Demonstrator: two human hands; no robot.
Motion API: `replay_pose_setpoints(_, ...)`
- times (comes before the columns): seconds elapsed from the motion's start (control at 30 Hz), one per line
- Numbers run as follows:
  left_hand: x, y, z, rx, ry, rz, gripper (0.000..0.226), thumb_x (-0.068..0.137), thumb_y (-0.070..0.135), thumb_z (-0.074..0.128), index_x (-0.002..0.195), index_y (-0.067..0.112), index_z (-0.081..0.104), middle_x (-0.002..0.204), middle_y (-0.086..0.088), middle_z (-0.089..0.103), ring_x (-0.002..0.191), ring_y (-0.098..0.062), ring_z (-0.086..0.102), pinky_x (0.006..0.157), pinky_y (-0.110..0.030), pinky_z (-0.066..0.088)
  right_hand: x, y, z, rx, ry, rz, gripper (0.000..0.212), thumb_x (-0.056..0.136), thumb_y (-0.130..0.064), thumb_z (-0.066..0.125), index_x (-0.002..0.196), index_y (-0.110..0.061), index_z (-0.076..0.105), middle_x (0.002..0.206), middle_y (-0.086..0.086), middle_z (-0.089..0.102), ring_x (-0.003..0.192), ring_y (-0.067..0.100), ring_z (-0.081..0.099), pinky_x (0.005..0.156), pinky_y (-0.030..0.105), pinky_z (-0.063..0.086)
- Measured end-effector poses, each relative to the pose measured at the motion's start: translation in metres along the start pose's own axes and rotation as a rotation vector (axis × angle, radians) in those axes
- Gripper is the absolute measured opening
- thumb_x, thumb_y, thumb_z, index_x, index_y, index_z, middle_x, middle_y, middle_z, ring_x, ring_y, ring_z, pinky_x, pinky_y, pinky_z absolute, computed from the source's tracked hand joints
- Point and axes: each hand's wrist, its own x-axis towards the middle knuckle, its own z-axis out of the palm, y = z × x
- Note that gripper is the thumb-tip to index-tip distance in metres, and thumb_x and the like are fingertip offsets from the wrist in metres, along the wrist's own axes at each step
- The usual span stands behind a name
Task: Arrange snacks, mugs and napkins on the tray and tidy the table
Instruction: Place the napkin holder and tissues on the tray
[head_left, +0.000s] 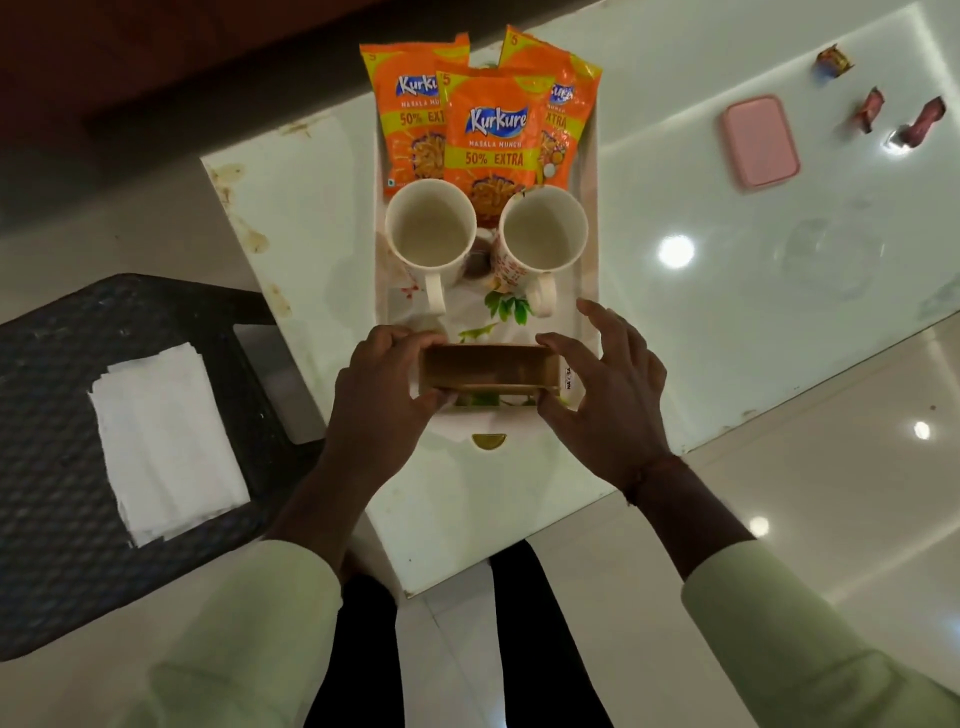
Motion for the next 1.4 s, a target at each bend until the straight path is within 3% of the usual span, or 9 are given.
replay_pose_setpoints(0.3,-0.009,-0.004,0.002,-0.085,-0.029,-0.029,0.060,0.076,0.030,0.078,0.128,0.029,0.050,0.123,0.002,0.051,0.109,-0.020,0.055,0.092,-0.047,0.052,-0.006,0.001,0.006,0.036,0.021,0.045,0.062,0.077,-0.039,0.068,0.136,-0.036,0.049,0.157,0.004,0.027,0.144,0.031,0.025,0.111,0.060,0.027)
replay_pose_setpoints(0.43,-0.021,-0.004,-0.015,-0.088,0.028,-0.022,0.065,0.076,0.028,0.078,0.132,0.028,0.045,0.125,0.002,0.050,0.110,-0.018,0.054,0.090,-0.042,0.054,-0.026,-0.017,0.000,0.144,0.130,0.102,0.067,0.076,-0.033,0.072,0.138,-0.030,0.047,0.155,0.004,0.030,0.142,0.028,0.030,0.108,0.056,0.031)
replay_pose_setpoints(0.6,-0.049,-0.010,-0.056,-0.173,0.157,-0.054,0.054,0.085,0.034,0.069,0.133,0.029,0.044,0.132,0.007,0.047,0.114,-0.010,0.050,0.093,-0.032,0.048,-0.049,-0.073,-0.007,0.271,0.263,0.060,0.065,0.075,-0.032,0.072,0.135,-0.025,0.049,0.152,0.004,0.037,0.140,0.020,0.035,0.107,0.029,0.022)
replay_pose_setpoints(0.7,-0.068,-0.022,-0.082,-0.184,0.250,-0.078,0.052,0.087,0.032,0.067,0.134,0.025,0.045,0.135,0.004,0.046,0.120,-0.012,0.049,0.098,-0.035,0.047,-0.052,-0.115,-0.003,0.359,0.306,-0.004,0.062,0.076,-0.033,0.071,0.133,-0.024,0.051,0.150,0.005,0.040,0.140,0.014,0.036,0.108,0.015,0.025)
replay_pose_setpoints(0.73,-0.074,-0.029,-0.091,-0.165,0.289,-0.086,0.052,0.087,0.031,0.067,0.134,0.023,0.046,0.135,0.002,0.048,0.121,-0.014,0.049,0.099,-0.037,0.047,-0.052,-0.130,0.000,0.391,0.305,-0.016,0.062,0.075,-0.032,0.072,0.133,-0.023,0.051,0.149,0.005,0.040,0.140,0.014,0.036,0.109,0.021,0.032)
replay_pose_setpoints(0.8,-0.086,-0.043,-0.106,-0.134,0.357,-0.116,0.051,0.088,0.032,0.065,0.134,0.019,0.047,0.135,-0.001,0.049,0.120,-0.016,0.049,0.099,-0.037,0.046,-0.053,-0.157,0.010,0.441,0.289,-0.013,0.062,0.076,-0.033,0.072,0.133,-0.019,0.054,0.149,0.005,0.040,0.141,0.019,0.036,0.105,0.047,0.043)
replay_pose_setpoints(0.87,-0.096,-0.058,-0.117,-0.124,0.408,-0.162,0.049,0.089,0.033,0.063,0.133,0.018,0.048,0.135,-0.001,0.049,0.120,-0.016,0.048,0.099,-0.037,0.045,-0.052,-0.182,0.020,0.455,0.279,-0.006,0.063,0.077,-0.036,0.071,0.135,-0.018,0.053,0.149,0.003,0.039,0.141,0.020,0.036,0.102,0.056,0.043)
replay_pose_setpoints(1.17,-0.121,-0.131,-0.126,-0.124,0.538,-0.436,0.049,0.089,0.036,0.064,0.130,0.021,0.045,0.130,-0.006,0.050,0.117,-0.019,0.048,0.096,-0.044,0.050,-0.044,-0.267,0.082,0.523,0.095,0.076,0.067,0.080,-0.044,0.065,0.142,-0.028,0.043,0.149,-0.006,0.040,0.138,0.012,0.037,0.108,0.052,0.041)
replay_pose_setpoints(1.4,-0.118,-0.164,-0.112,-0.217,0.446,-0.613,0.063,0.088,0.038,0.065,0.141,0.017,0.038,0.136,-0.007,0.049,0.123,-0.022,0.049,0.099,-0.042,0.049,-0.043,-0.303,0.132,0.621,-0.044,0.390,0.073,0.084,-0.048,0.067,0.147,-0.031,0.035,0.147,-0.007,0.045,0.134,0.014,0.044,0.110,0.043,0.043)
